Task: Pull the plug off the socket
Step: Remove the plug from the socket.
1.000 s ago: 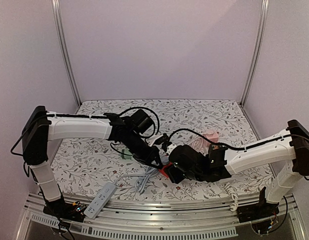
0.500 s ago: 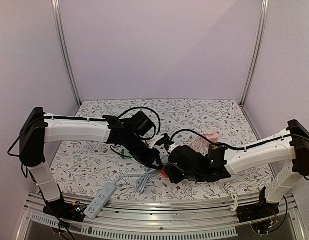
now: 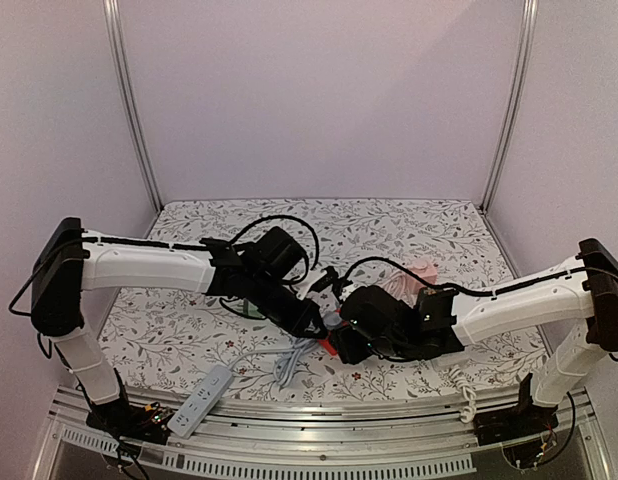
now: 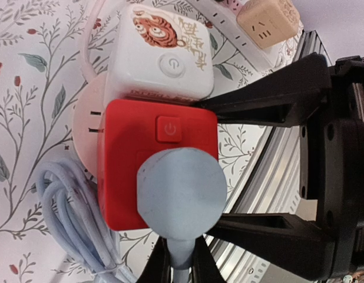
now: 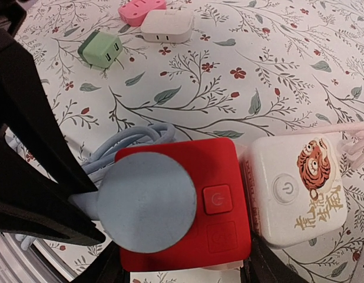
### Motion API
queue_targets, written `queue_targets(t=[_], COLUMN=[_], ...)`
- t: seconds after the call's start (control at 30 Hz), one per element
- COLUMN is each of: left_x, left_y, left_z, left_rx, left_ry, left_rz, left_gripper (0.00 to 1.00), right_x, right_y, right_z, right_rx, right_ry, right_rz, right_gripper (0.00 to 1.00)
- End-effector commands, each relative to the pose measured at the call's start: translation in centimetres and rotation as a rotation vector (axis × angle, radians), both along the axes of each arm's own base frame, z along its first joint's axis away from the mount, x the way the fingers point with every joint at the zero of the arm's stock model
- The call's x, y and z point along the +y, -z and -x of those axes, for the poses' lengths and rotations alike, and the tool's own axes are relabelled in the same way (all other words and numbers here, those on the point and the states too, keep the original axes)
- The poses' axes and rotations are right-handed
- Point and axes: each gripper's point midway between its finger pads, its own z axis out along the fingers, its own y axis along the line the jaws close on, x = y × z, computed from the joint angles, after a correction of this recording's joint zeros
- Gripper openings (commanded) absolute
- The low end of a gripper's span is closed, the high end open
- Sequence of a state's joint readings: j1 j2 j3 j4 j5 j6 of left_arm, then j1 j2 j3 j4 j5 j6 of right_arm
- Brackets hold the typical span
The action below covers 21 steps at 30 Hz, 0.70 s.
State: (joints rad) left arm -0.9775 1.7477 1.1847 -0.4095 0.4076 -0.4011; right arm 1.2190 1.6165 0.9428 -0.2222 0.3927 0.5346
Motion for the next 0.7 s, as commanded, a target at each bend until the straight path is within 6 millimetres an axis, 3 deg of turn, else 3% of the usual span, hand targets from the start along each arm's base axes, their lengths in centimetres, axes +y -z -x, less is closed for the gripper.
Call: queue_targets(t=[0.0, 0.33, 0.67], left_x=[-1.0, -1.3, -1.1], left_y=[-2.5, -4.2, -4.1], left_z=[2.1, 0.6, 0.3], left_rx=[0.057, 0.155, 0.165], left_ry=[0.055, 0.027, 0.024], left_rz=[0.061, 0.115, 0.126], left_gripper=[0.0, 0.0, 0.0], right_x=[-2.2, -2.4, -2.4], right_y=[1.1, 2.0, 0.7], right_z=[-0.5, 1.6, 1.1], right_rx=[0.006, -0.064, -0.098], right_ry=[0.031, -0.116, -0.074], right_rz=[0.062, 0.177, 0.148], right_gripper=[0.16, 0.16, 0.16])
